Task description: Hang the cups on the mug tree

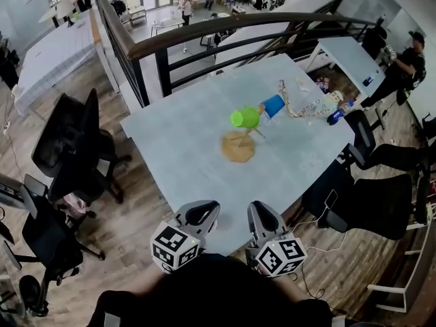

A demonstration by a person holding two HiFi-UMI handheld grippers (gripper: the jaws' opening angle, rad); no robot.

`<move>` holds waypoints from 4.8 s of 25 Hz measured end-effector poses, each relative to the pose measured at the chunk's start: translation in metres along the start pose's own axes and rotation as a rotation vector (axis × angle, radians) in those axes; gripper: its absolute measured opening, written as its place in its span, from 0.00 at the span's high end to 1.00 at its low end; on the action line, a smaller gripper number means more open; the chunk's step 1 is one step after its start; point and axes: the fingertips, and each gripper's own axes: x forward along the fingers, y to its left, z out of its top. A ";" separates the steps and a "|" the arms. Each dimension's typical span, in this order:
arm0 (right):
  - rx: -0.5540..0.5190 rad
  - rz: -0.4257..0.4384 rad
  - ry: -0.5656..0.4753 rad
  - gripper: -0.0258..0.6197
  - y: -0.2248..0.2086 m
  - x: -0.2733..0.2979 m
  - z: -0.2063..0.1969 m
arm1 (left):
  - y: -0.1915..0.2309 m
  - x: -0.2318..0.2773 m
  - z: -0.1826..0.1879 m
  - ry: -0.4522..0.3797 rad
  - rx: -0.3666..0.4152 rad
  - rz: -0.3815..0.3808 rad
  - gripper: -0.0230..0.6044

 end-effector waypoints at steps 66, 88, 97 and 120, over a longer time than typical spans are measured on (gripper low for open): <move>0.030 -0.044 -0.032 0.87 -0.011 -0.018 0.001 | -0.013 0.004 0.004 -0.010 0.006 -0.063 0.91; -0.014 0.041 0.350 0.86 -0.053 0.024 -0.137 | 0.099 -0.014 -0.159 0.409 0.244 0.056 0.91; -0.345 0.235 0.571 0.61 -0.036 0.033 -0.216 | 0.090 -0.021 -0.199 0.486 0.210 0.000 0.78; -0.657 0.418 0.570 0.56 0.013 0.039 -0.250 | 0.082 -0.015 -0.263 0.625 0.266 -0.056 0.66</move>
